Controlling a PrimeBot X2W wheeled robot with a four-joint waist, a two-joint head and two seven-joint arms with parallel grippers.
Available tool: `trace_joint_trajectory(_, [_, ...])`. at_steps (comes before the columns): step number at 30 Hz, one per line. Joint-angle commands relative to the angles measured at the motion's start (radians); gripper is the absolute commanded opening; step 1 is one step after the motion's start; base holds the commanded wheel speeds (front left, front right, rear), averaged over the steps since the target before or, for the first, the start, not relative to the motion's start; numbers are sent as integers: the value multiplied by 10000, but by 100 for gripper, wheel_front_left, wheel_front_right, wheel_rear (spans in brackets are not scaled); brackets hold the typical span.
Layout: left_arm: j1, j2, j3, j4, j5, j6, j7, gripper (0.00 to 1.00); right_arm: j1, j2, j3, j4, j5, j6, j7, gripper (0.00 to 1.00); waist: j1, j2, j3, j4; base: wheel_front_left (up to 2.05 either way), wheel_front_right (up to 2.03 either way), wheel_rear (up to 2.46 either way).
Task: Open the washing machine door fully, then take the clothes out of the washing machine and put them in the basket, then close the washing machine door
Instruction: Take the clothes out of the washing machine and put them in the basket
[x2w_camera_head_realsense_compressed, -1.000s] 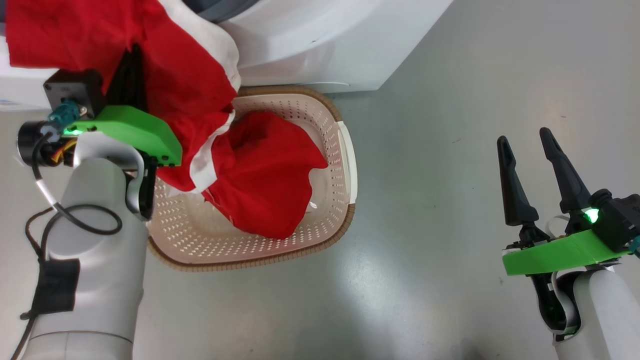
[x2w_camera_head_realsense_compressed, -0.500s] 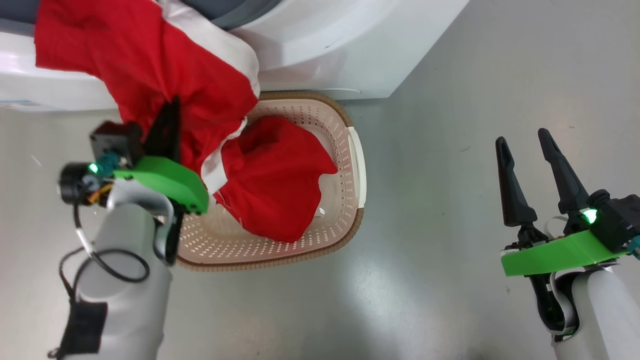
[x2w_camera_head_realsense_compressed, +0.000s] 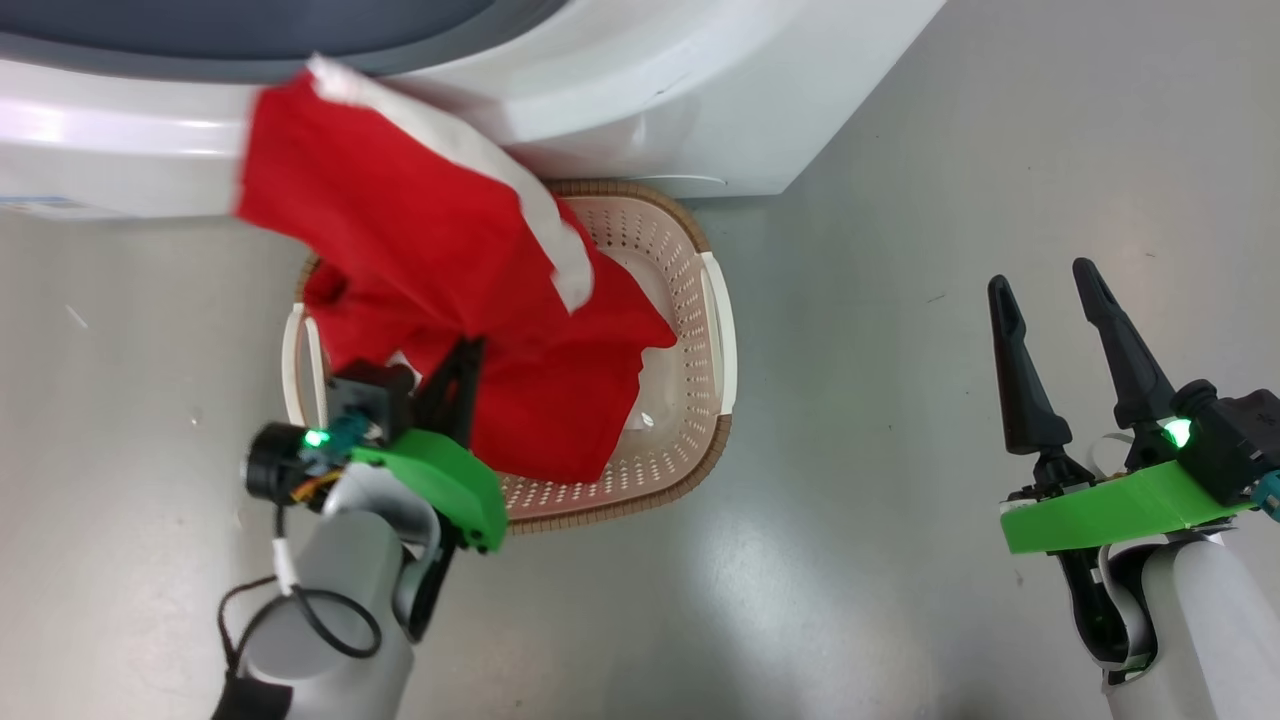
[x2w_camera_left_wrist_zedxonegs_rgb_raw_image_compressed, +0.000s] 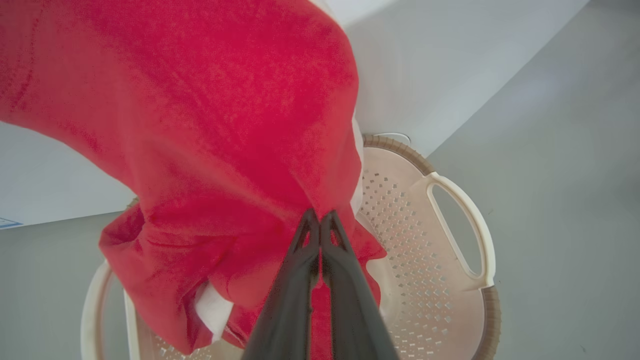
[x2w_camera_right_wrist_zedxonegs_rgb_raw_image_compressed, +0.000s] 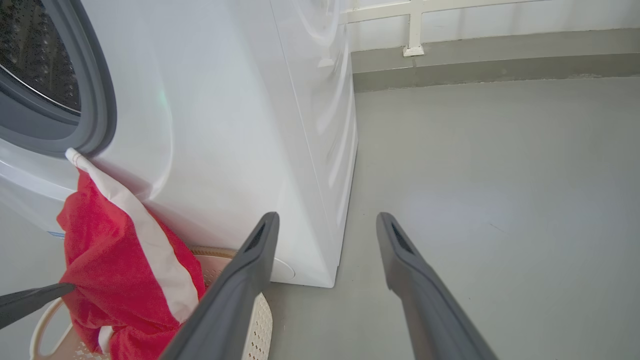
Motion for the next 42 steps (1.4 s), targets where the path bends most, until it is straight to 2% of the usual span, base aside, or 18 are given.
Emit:
trace_joint_trajectory(1, [362,292,-112,14,-140,-24,-49,0,62,-47,229,-201,62,48,-63,100,0,0,50,-12,0,0,0])
trace_joint_trajectory(17, [-85,291,-2615,1953,-1854,-146,-49,0,-107,-64,216,-262,53,48,-63,100,0,0,446,-146,0,0,0])
trace_joint_trajectory(22, [-315,291,-2838,1982,-2327,-16,-49,0,-139,-73,147,-289,32,48,-63,100,0,0,535,-92,0,0,0])
trace_joint_trajectory(23, [-355,291,-2862,1951,-2393,24,-49,5,-146,-75,138,-286,29,48,-63,100,0,0,536,-76,0,0,0])
trace_joint_trajectory(25, [-399,291,-2903,1919,-2491,98,-49,36,-162,-78,134,-275,21,48,-63,100,0,0,524,-47,0,0,0])
trace_joint_trajectory(26, [-422,291,-2900,1898,-2527,136,-49,43,-166,-78,136,-270,16,48,-63,100,0,0,511,-35,0,0,0])
trace_joint_trajectory(27, [-437,291,-2877,1862,-2557,172,-49,62,-169,-78,137,-264,14,48,-63,100,0,0,495,-25,0,0,0])
trace_joint_trajectory(28, [-437,291,-2854,1841,-2575,193,-49,85,-170,-78,139,-258,13,48,-63,100,0,0,473,-17,0,0,0])
trace_joint_trajectory(29, [-434,291,-2828,1823,-2579,213,-49,96,-168,-79,142,-251,14,48,-63,100,0,0,448,-9,0,0,0])
trace_joint_trajectory(30, [-428,291,-2782,1786,-2581,234,-49,100,-163,-81,144,-243,15,48,-63,100,0,0,419,0,0,0,0])
trace_joint_trajectory(37, [-147,291,-2293,1601,-2515,322,-49,100,-7,-89,142,-126,24,48,-63,100,0,0,-58,61,0,0,0])
trace_joint_trajectory(42, [314,291,-1467,1205,-2161,376,-49,100,224,-127,140,14,51,48,-63,100,0,0,-769,113,0,0,0])
